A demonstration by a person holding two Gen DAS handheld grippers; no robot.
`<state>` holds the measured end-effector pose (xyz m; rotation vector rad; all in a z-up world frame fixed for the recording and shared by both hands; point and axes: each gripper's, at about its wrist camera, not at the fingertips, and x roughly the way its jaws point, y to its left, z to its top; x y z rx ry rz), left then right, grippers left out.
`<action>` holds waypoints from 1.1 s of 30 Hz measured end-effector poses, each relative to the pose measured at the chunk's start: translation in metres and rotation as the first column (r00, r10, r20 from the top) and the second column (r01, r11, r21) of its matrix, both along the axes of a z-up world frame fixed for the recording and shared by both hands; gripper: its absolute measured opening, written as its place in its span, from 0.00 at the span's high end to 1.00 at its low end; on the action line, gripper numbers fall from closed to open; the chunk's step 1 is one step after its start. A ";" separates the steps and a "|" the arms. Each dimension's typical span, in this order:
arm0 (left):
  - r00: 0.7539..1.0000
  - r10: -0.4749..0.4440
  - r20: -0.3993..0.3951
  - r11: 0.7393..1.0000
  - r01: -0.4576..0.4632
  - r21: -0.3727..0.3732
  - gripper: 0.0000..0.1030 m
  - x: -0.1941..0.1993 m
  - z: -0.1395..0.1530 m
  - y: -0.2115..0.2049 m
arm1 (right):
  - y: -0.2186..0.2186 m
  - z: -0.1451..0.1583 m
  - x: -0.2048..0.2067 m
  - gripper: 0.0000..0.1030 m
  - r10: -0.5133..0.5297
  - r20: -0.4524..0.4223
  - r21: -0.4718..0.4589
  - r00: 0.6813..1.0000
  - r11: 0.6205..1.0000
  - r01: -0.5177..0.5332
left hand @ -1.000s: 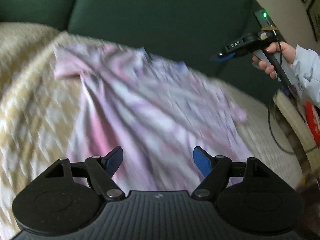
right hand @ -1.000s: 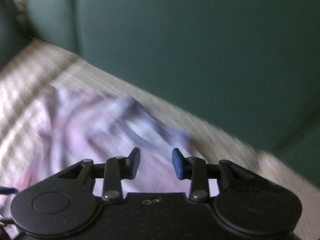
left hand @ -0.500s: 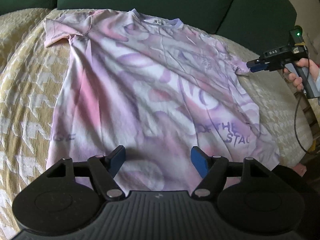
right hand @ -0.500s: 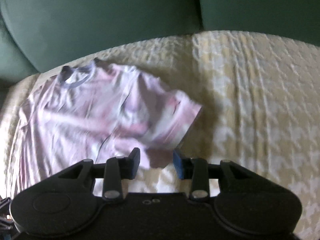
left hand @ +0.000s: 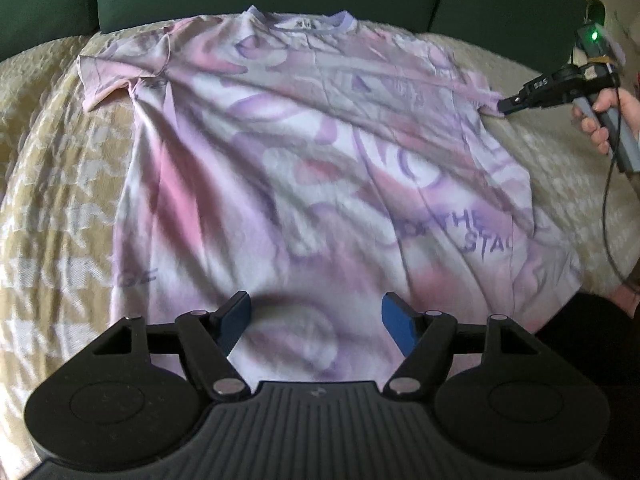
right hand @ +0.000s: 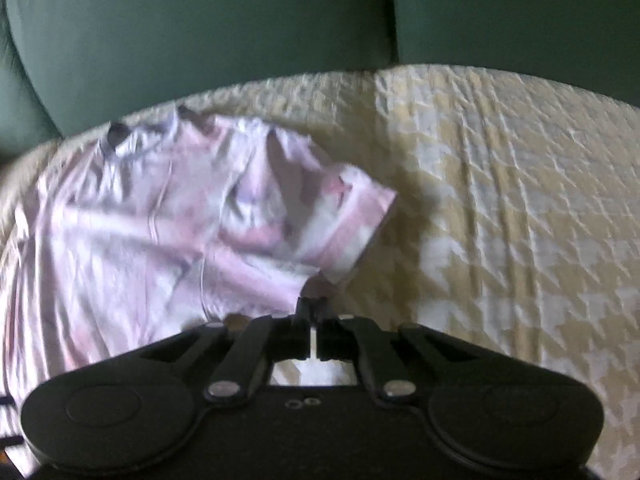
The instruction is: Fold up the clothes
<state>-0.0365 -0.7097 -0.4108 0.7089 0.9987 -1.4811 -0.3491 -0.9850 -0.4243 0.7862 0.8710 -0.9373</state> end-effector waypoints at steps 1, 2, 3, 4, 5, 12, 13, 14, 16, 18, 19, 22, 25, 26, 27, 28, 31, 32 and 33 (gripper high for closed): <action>1.000 -0.001 0.007 1.000 0.001 0.008 0.31 0.002 0.001 0.004 | 0.006 0.003 -0.001 0.07 0.015 -0.019 -0.019 1.000 1.000 -0.016; 1.000 0.001 0.014 1.000 -0.001 0.016 0.31 0.006 0.002 0.009 | 0.012 0.008 -0.002 0.00 0.033 -0.037 -0.042 0.999 0.999 -0.034; 1.000 0.009 0.022 1.000 -0.009 0.020 0.31 0.011 0.004 0.014 | 0.019 0.013 -0.003 0.00 0.049 -0.046 -0.056 0.998 0.997 -0.052; 0.999 0.023 0.028 1.000 -0.023 0.018 0.31 0.016 0.006 0.020 | 0.027 0.017 -0.005 0.00 0.067 -0.035 -0.047 0.997 0.997 -0.069; 0.998 0.048 0.033 0.999 -0.048 0.008 0.31 0.023 0.009 0.027 | 0.036 0.021 -0.007 0.00 0.088 -0.013 -0.026 0.996 0.996 -0.088; 0.973 0.228 0.032 0.974 -0.228 -0.019 0.33 0.063 0.013 0.055 | 0.114 0.031 -0.009 0.00 0.153 0.246 0.164 0.957 0.967 -0.197; 0.970 0.240 0.025 0.971 -0.239 -0.017 0.37 0.066 0.012 0.056 | 0.123 0.028 -0.007 0.00 0.145 0.259 0.180 0.955 0.964 -0.195; 0.970 0.242 0.030 0.970 -0.242 -0.011 0.38 0.066 0.011 0.056 | 0.131 0.025 -0.003 0.00 0.141 0.257 0.193 0.956 0.962 -0.194; 0.970 0.240 0.048 0.971 -0.240 0.001 0.38 0.066 0.009 0.056 | 0.143 0.017 0.006 0.00 0.136 0.238 0.220 0.962 0.957 -0.190; 0.968 0.248 0.042 0.968 -0.249 0.018 0.38 0.068 0.006 0.056 | 0.153 0.009 0.013 0.00 0.135 0.208 0.245 0.969 0.952 -0.185; 0.967 0.254 0.035 0.967 -0.255 0.024 0.38 0.070 0.005 0.057 | 0.158 0.006 0.016 0.00 0.136 0.188 0.247 0.973 0.952 -0.181; 0.963 0.270 0.017 0.962 -0.270 0.024 0.38 0.074 0.004 0.060 | 0.172 0.003 0.019 0.00 0.126 0.113 0.231 0.986 0.962 -0.149; 0.961 0.277 0.009 0.961 -0.277 0.023 0.38 0.077 0.004 0.064 | 0.184 0.008 0.013 0.00 0.100 0.089 0.204 0.991 0.972 -0.117; 0.961 0.276 0.008 0.961 -0.276 0.024 0.38 0.078 0.004 0.065 | 0.188 0.012 0.009 0.00 0.092 0.094 0.201 0.991 0.973 -0.110; 0.962 0.273 0.012 0.962 -0.273 0.025 0.38 0.078 0.003 0.066 | 0.191 0.015 0.006 0.00 0.087 0.090 0.194 0.992 0.976 -0.103; 0.963 0.270 0.018 0.962 -0.271 0.025 0.38 0.078 0.003 0.066 | 0.194 0.017 0.003 0.00 0.078 0.081 0.188 0.994 0.978 -0.092; 0.961 0.274 0.031 0.961 -0.275 0.028 0.38 0.082 0.004 0.069 | 0.197 0.019 -0.004 0.00 0.044 0.056 0.179 0.997 0.982 -0.053; 0.959 0.281 0.032 0.959 -0.282 0.029 0.38 0.084 0.004 0.071 | 0.198 0.019 -0.005 0.00 0.042 0.040 0.178 0.998 0.983 -0.048; 0.957 0.288 0.030 0.957 -0.289 0.031 0.38 0.086 0.004 0.072 | 0.200 0.019 -0.004 0.00 0.050 0.019 0.178 0.999 0.983 -0.052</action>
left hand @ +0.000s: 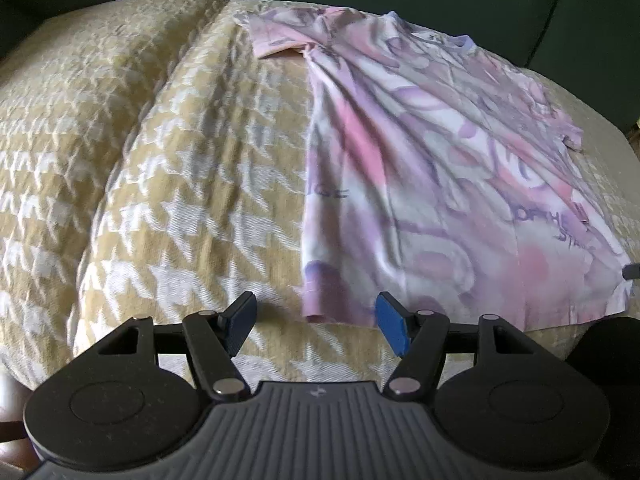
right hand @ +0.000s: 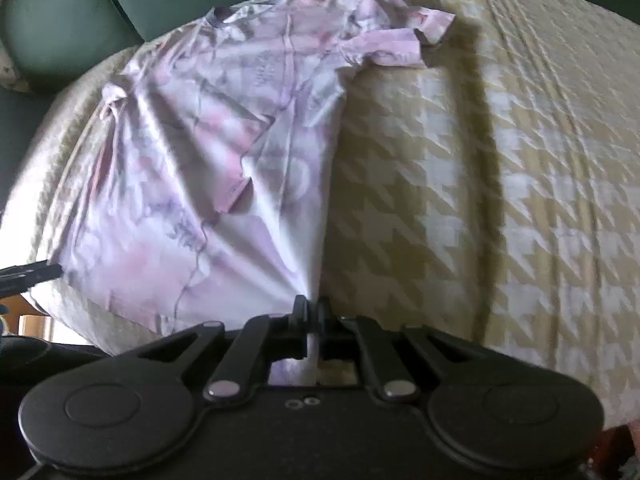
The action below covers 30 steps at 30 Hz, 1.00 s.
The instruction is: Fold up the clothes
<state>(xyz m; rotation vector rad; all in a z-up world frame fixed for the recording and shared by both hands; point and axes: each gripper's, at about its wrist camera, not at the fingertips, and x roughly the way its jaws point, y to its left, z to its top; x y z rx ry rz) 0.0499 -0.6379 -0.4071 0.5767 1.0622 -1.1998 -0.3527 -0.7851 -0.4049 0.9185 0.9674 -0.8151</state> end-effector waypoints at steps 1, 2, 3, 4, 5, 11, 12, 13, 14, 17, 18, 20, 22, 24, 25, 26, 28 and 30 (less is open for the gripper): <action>1.000 0.002 -0.006 1.000 -0.002 0.000 0.38 0.002 0.000 0.001 | 0.002 0.000 0.001 0.00 0.008 -0.021 -0.001 1.000 1.000 -0.008; 1.000 0.006 -0.009 1.000 -0.006 -0.001 0.38 0.004 0.000 0.003 | 0.004 0.001 0.002 0.00 0.016 -0.042 -0.003 0.999 1.000 -0.016; 1.000 0.011 -0.008 1.000 -0.011 -0.001 0.38 0.004 0.000 0.004 | 0.006 0.002 0.001 0.00 0.022 -0.061 -0.004 0.998 1.000 -0.023; 1.000 0.016 -0.007 1.000 -0.016 -0.002 0.38 0.005 0.000 0.005 | 0.008 0.004 -0.001 0.00 0.027 -0.070 -0.006 0.997 1.000 -0.028; 1.000 0.021 -0.004 1.000 -0.021 -0.004 0.38 0.005 0.001 0.005 | 0.010 0.006 -0.003 0.00 0.027 -0.070 -0.014 0.997 0.999 -0.028; 0.998 0.034 0.052 0.998 -0.031 -0.060 0.48 -0.004 0.013 0.008 | 0.019 0.022 0.003 0.00 0.068 -0.010 -0.069 0.998 0.995 -0.069; 0.998 0.031 0.055 0.997 -0.027 -0.068 0.50 -0.006 0.016 0.008 | 0.021 0.023 0.008 0.00 0.086 -0.008 -0.076 0.996 0.993 -0.087; 0.998 0.022 0.057 0.997 -0.018 -0.069 0.54 -0.009 0.017 0.006 | 0.022 0.023 0.013 0.00 0.104 -0.007 -0.079 0.995 0.991 -0.104; 0.998 0.011 0.058 0.998 -0.007 -0.067 0.55 -0.012 0.018 0.004 | 0.024 0.023 0.018 0.00 0.121 -0.004 -0.083 0.993 0.989 -0.121; 0.997 -0.031 0.074 0.999 0.033 -0.031 0.58 -0.023 0.014 -0.004 | 0.026 0.021 0.026 0.00 0.162 0.002 -0.091 0.987 0.983 -0.162; 0.996 -0.041 0.076 0.999 0.042 -0.013 0.58 -0.026 0.011 -0.007 | 0.027 0.020 0.027 0.00 0.172 0.001 -0.091 0.985 0.981 -0.171; 0.997 -0.041 0.067 0.999 0.039 0.026 0.58 -0.026 0.005 -0.012 | 0.027 0.015 0.029 0.00 0.183 -0.007 -0.086 0.983 0.979 -0.183; 0.998 -0.025 0.052 0.999 0.023 0.042 0.58 -0.024 0.001 -0.013 | 0.025 0.008 0.027 0.00 0.183 -0.005 -0.069 0.983 0.981 -0.183; 0.998 -0.022 0.056 0.999 0.020 0.045 0.58 -0.024 0.005 -0.016 | 0.023 0.006 0.023 0.00 0.182 0.012 -0.058 0.983 0.982 -0.181; 0.998 -0.024 0.058 0.999 0.022 0.043 0.58 -0.024 0.007 -0.019 | 0.021 0.006 0.021 0.00 0.183 0.025 -0.058 0.983 0.982 -0.181; 0.998 -0.024 0.057 0.999 0.022 0.037 0.58 -0.022 0.011 -0.023 | 0.020 0.009 0.019 0.00 0.183 0.045 -0.067 0.982 0.981 -0.180; 0.998 -0.015 0.057 1.000 0.014 0.017 0.55 -0.015 0.021 -0.035 | 0.015 0.015 0.016 0.00 0.180 0.077 -0.088 0.981 0.981 -0.173; 0.998 0.007 0.063 1.000 -0.006 -0.012 0.48 -0.005 0.034 -0.051 | 0.006 0.022 0.016 0.00 0.180 0.099 -0.118 0.979 0.979 -0.168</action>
